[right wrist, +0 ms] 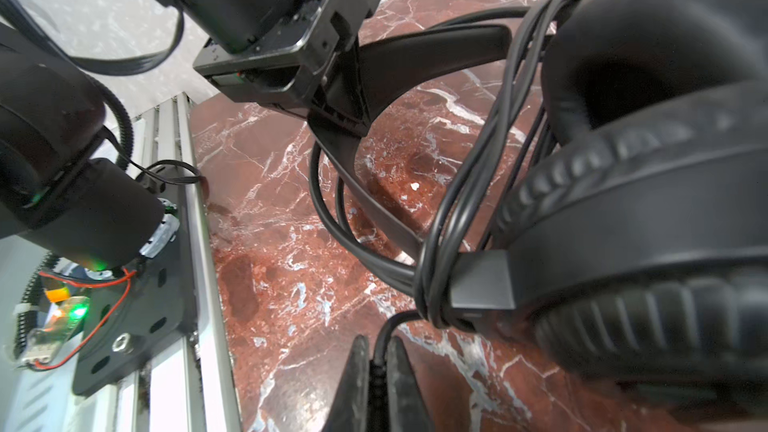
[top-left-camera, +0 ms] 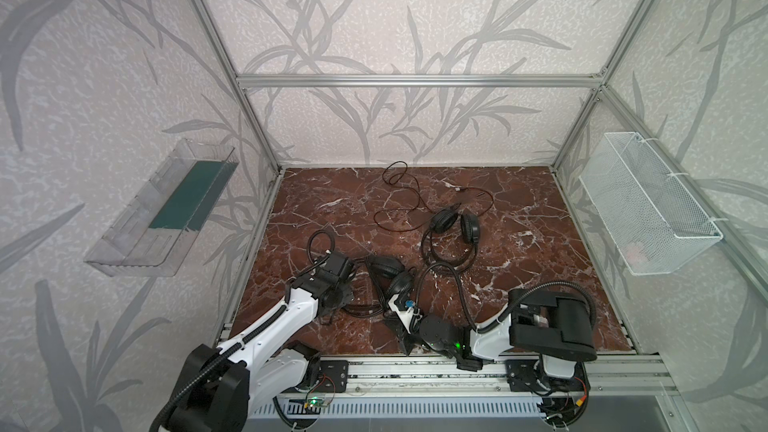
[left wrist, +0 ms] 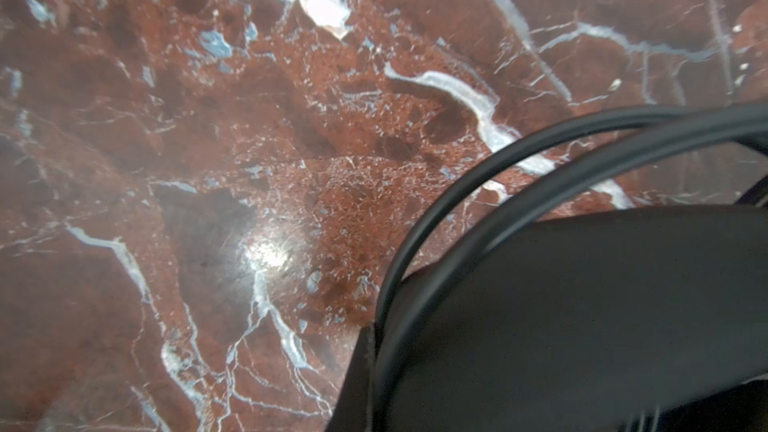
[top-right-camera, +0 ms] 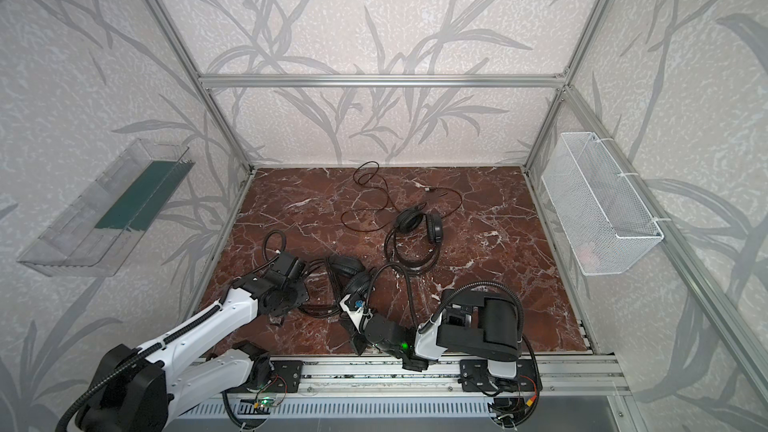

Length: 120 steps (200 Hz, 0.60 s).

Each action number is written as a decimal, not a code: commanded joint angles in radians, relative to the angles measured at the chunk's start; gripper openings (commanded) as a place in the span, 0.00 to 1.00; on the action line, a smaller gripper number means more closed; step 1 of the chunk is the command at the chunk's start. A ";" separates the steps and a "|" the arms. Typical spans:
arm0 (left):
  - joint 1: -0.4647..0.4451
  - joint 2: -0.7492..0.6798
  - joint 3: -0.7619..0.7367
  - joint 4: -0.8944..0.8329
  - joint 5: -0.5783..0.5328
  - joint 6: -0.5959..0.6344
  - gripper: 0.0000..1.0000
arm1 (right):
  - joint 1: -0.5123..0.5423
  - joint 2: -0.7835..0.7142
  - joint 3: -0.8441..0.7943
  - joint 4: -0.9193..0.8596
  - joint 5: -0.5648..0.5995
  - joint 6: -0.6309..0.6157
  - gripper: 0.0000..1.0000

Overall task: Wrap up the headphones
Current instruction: 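Set the wrapped headphones on the table and open both grippers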

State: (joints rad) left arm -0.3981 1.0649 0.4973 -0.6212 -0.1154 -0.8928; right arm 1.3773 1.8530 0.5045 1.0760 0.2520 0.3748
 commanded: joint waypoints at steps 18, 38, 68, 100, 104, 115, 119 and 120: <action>0.005 0.010 -0.011 0.055 -0.019 -0.035 0.00 | 0.007 0.023 0.018 0.082 0.022 0.019 0.10; 0.007 0.003 -0.012 0.043 -0.015 -0.038 0.00 | 0.011 0.029 0.017 0.086 0.019 0.027 0.13; 0.007 -0.019 -0.036 0.039 -0.012 -0.042 0.13 | 0.015 0.031 0.006 0.105 0.030 0.027 0.17; 0.007 -0.043 -0.043 0.027 -0.008 -0.043 0.22 | 0.018 0.026 0.000 0.108 0.031 0.023 0.22; 0.007 -0.045 -0.041 0.026 -0.006 -0.043 0.23 | 0.017 0.026 -0.001 0.108 0.032 0.023 0.23; 0.008 -0.048 -0.037 0.014 -0.004 -0.043 0.25 | 0.020 0.023 -0.004 0.109 0.034 0.021 0.24; 0.007 -0.050 -0.034 0.009 -0.004 -0.041 0.25 | 0.020 0.022 -0.006 0.110 0.036 0.022 0.24; 0.008 -0.050 -0.033 0.009 -0.004 -0.041 0.25 | 0.021 0.021 -0.006 0.110 0.036 0.021 0.24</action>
State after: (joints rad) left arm -0.3969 1.0355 0.4549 -0.5964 -0.1040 -0.9184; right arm 1.3849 1.8763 0.5041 1.1355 0.2623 0.3969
